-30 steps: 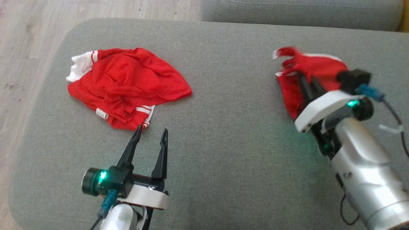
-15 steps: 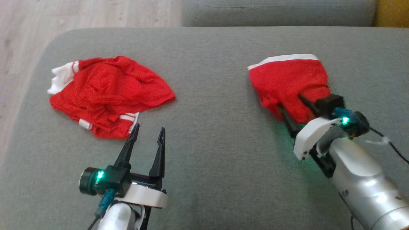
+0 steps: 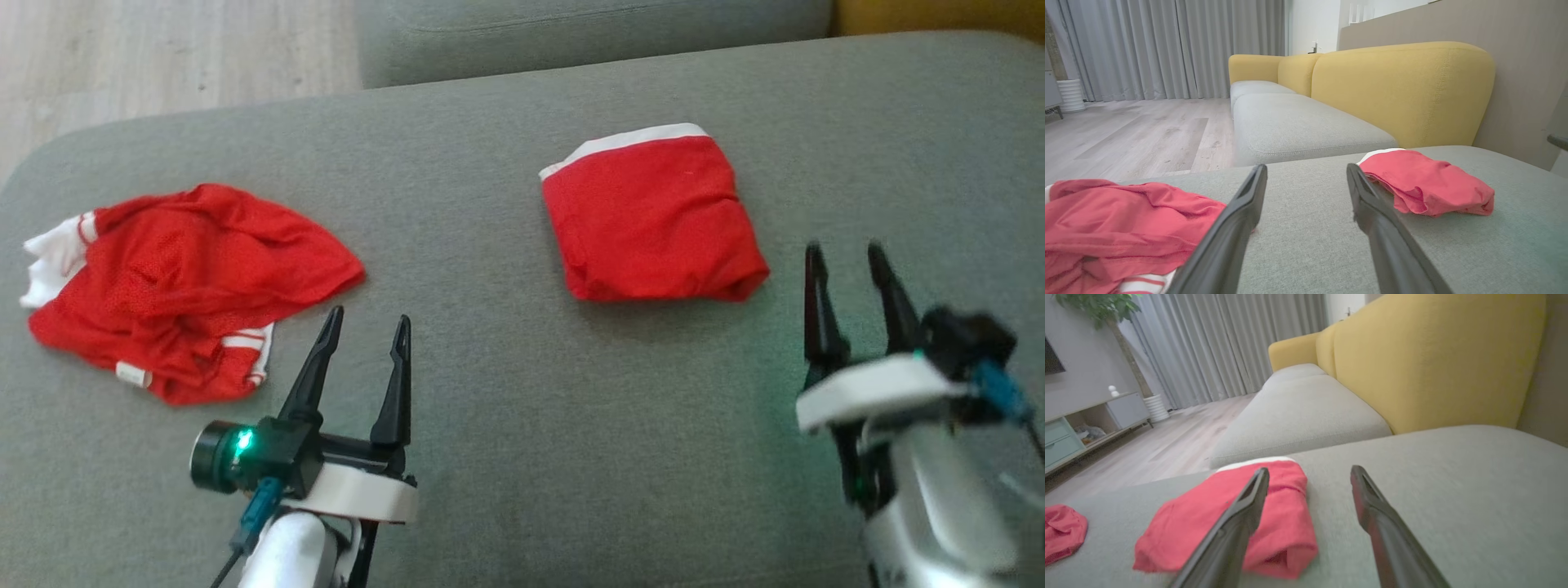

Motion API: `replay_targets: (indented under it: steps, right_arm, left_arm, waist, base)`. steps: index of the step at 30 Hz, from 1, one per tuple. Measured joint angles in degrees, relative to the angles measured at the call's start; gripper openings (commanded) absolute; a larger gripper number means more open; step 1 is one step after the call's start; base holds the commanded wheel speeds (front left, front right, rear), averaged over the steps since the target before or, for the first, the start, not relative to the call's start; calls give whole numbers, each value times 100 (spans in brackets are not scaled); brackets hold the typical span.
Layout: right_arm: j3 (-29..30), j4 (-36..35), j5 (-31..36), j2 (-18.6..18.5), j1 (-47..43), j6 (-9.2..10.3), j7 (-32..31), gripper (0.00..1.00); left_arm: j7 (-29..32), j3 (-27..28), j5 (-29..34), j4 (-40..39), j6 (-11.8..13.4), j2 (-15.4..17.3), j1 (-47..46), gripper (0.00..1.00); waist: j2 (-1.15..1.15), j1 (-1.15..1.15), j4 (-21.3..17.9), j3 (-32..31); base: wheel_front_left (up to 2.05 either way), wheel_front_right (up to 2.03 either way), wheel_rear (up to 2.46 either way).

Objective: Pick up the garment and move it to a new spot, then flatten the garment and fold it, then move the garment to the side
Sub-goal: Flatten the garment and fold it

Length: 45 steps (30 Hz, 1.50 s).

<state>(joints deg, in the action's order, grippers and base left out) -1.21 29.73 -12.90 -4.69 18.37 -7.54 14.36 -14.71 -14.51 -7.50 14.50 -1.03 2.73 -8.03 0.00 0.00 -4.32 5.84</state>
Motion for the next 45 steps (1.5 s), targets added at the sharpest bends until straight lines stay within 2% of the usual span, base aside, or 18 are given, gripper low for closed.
replay_targets:
  steps: [4,11,12,13,14,18,23,31,35,39,45]
  right_arm:
    - [157,-456,152,126,-638,0,0,100]
    - [149,-664,107,165,-667,0,0,100]
    - [148,-659,118,168,-615,0,0,78]
    - [154,-656,140,168,-541,0,-1,5]
    - [165,-649,179,170,-432,0,-11,0]
    - [412,-504,319,140,434,0,-269,0]
    - [567,34,517,-88,1261,0,-569,0]
    - [1034,1820,1063,-204,1891,0,-935,0]
    - [1151,2239,1327,-216,2030,0,-571,0]
    - [1155,2282,1415,-92,2336,0,-186,0]
    - [430,2184,1276,60,2694,0,-21,0]
  left_arm:
    - [0,-4,-1,8,-1,0,0,100]
    - [0,-46,-9,10,-1,0,-21,100]
    - [0,-51,-9,10,-1,0,-43,100]
    - [0,-60,-9,10,-1,0,-75,100]
    - [0,-69,-9,10,0,0,-122,100]
    - [0,-218,-10,9,-7,-1,-371,100]
    - [0,-387,-70,10,2,-3,-560,100]
    - [0,-539,-168,10,60,-4,-700,100]
    - [0,-589,-222,19,104,-7,-701,100]
    - [0,-579,-226,19,107,-8,-702,100]
    - [0,-584,-226,-10,110,-8,-702,100]
  waist:
    - [0,0,-99,27]
    - [0,0,-1,168]
    - [0,0,32,208]
    - [0,0,67,251]
    - [0,0,110,303]
    - [0,1,373,614]
    - [0,1,718,920]
    - [0,2,1207,1283]
    - [0,1,1324,1323]
    - [0,0,1311,1248]
    - [0,0,1301,1192]
  base:
    - [0,0,0]
    - [0,0,0]
    - [0,0,0]
    - [0,0,0]
    - [0,0,0]
    - [0,0,0]
    - [0,0,0]
    - [0,0,0]
    - [0,0,0]
    - [0,0,0]
    - [0,0,0]
